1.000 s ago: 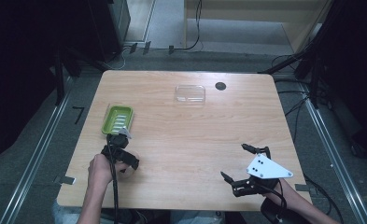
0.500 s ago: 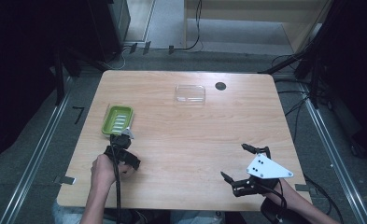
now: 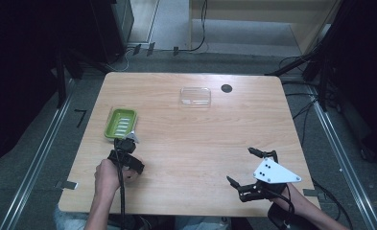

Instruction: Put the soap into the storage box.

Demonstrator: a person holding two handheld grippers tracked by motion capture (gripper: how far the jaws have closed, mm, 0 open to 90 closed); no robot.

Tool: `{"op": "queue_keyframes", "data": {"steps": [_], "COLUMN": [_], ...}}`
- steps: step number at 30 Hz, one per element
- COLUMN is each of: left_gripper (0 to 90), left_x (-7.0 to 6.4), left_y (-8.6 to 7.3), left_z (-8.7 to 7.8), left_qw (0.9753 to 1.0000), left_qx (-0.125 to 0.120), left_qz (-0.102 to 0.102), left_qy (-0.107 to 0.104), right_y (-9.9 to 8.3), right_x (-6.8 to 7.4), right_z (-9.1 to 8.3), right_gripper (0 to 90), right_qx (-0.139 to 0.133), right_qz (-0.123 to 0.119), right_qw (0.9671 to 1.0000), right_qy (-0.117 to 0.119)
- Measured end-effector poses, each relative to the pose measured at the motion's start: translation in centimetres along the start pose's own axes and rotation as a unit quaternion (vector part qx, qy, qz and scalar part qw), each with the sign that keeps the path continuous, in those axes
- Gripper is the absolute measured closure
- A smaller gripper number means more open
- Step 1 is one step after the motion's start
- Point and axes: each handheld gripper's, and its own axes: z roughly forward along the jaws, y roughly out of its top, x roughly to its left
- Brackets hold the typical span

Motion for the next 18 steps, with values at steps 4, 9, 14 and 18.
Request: {"op": "queue_keyframes", "data": {"steps": [4, 9, 14, 18], "left_gripper": [33.4, 33.6, 33.7, 33.7], "left_x": [0.02, 0.04, 0.07, 0.02], "left_y": [-0.09, -0.17, -0.11, -0.10], "left_z": [-0.05, -0.03, -0.09, -0.14], "left_qw": [1.0000, 1.0000, 0.9999, 0.9999], "left_qx": [-0.001, -0.004, 0.001, 0.001], "left_qz": [0.000, 0.003, 0.012, 0.015], "left_qy": [-0.001, -0.001, 0.000, -0.002], "right_y": [0.00, 0.03, 0.01, -0.01], "right_x": [0.00, 0.05, 0.05, 0.00], "right_z": [0.01, 0.06, 0.00, -0.02], "right_gripper": [0.0, 0.0, 0.0, 0.0], "right_qx": [0.000, 0.000, 0.000, 0.000], "right_qz": [0.000, 0.000, 0.000, 0.002], "right_qw": [1.0000, 1.0000, 1.0000, 1.0000], "right_qy": [0.000, -0.002, -0.002, -0.002]}}
